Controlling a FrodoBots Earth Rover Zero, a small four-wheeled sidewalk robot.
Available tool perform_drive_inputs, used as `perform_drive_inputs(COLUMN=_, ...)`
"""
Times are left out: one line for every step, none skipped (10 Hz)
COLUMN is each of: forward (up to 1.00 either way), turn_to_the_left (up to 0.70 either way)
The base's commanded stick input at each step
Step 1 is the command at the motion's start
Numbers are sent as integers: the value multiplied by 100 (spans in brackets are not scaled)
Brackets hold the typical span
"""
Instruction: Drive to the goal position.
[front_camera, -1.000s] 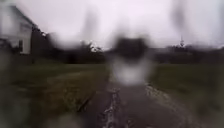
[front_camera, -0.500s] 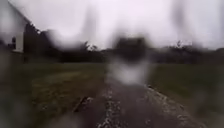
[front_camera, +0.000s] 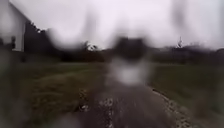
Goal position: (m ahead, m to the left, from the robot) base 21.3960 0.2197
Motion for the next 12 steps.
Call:
perform_drive_inputs(forward=70, turn_to_the_left=0)
perform_drive_inputs(forward=70, turn_to_the_left=0)
perform_drive_inputs(forward=70, turn_to_the_left=0)
perform_drive_inputs(forward=70, turn_to_the_left=0)
perform_drive_inputs(forward=70, turn_to_the_left=0)
perform_drive_inputs(forward=70, turn_to_the_left=0)
perform_drive_inputs(forward=70, turn_to_the_left=0)
perform_drive_inputs(forward=70, turn_to_the_left=0)
perform_drive_inputs(forward=70, turn_to_the_left=0)
perform_drive_inputs(forward=70, turn_to_the_left=0)
perform_drive_inputs(forward=70, turn_to_the_left=0)
perform_drive_inputs(forward=70, turn_to_the_left=0)
